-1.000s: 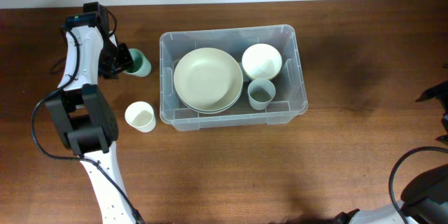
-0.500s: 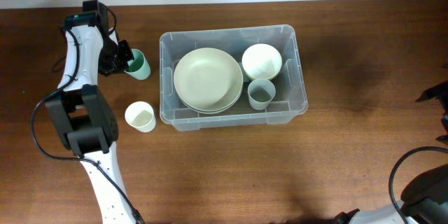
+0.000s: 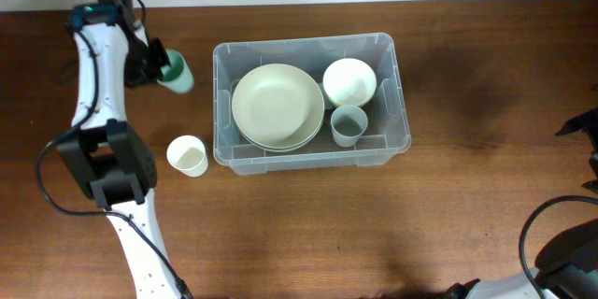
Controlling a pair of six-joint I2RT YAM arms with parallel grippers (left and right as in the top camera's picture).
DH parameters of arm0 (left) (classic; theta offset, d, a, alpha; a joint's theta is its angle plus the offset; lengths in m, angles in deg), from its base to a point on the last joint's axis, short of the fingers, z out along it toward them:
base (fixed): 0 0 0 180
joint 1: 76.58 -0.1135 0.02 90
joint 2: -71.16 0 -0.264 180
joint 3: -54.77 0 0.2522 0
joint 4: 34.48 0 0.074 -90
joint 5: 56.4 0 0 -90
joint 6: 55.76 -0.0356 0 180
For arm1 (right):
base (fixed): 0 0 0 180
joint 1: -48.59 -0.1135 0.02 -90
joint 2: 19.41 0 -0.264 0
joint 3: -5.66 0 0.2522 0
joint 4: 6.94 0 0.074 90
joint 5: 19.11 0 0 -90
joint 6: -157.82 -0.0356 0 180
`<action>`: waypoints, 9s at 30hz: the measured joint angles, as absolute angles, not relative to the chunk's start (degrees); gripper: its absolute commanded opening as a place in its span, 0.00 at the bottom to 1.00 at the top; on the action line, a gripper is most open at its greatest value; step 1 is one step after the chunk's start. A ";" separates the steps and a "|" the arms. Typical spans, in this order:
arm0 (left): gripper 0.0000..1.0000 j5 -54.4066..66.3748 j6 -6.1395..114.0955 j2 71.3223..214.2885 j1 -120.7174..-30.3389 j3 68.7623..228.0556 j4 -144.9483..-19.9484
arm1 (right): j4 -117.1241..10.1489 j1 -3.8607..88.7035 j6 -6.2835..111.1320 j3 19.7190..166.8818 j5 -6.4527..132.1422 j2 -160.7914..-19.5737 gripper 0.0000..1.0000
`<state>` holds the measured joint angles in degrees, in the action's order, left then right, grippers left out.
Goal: Pack container
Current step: 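Grasp the mint cup with the left gripper and lift it, then carry the mint cup over the grey cup in the container, then lower the mint cup into the grey cup and release it, then move the left gripper back to the cream cup at left, then grasp the cream cup with the left gripper and lift it, then carry the cream cup over the mint cup in the container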
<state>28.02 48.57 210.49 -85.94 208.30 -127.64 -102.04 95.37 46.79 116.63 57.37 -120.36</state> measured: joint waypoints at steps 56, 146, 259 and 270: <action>0.02 29.59 41.31 210.46 -40.85 224.10 -141.19 | -102.04 95.37 46.74 116.63 57.39 -120.36 0.99; 0.99 32.52 42.69 198.01 -70.56 224.71 -144.75 | -102.04 95.37 46.79 116.61 57.39 -120.36 0.99; 0.01 30.86 56.61 172.98 -89.75 173.24 -118.61 | -102.04 95.37 46.74 116.61 57.37 -120.36 0.99; 0.01 24.19 56.48 168.39 -65.64 186.16 -117.17 | -102.06 95.37 46.81 116.61 57.37 -120.36 0.99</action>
